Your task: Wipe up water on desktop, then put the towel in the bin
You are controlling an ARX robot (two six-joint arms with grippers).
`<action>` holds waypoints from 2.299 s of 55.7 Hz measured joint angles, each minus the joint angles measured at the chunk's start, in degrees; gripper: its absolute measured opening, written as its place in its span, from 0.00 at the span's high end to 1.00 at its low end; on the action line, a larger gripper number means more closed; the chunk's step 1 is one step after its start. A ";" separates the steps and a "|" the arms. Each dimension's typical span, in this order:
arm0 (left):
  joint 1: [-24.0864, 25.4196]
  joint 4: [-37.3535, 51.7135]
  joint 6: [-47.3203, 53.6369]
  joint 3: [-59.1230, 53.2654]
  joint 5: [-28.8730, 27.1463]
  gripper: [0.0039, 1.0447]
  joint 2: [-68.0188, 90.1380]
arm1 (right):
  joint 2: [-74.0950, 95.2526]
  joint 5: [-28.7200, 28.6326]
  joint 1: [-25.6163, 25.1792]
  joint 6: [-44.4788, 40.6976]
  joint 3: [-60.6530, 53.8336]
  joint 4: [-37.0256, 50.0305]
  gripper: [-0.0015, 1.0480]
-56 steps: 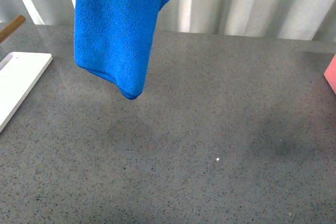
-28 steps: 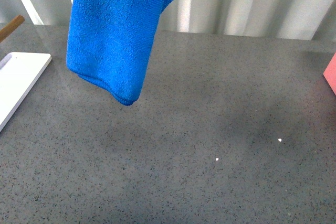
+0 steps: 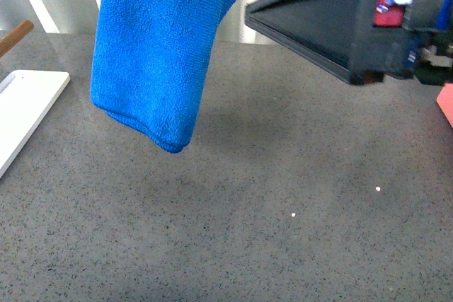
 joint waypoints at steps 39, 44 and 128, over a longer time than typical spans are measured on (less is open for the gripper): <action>0.00 0.00 0.02 0.00 0.00 0.95 0.00 | 16.52 2.51 6.01 -0.94 19.89 -1.16 0.10; 0.00 0.00 0.02 0.00 0.00 0.95 0.00 | 16.59 1.99 6.32 0.37 20.00 1.11 0.21; 6.01 29.55 6.78 -38.82 -32.70 0.89 -20.39 | -3.80 3.39 0.13 -0.22 0.74 1.33 0.96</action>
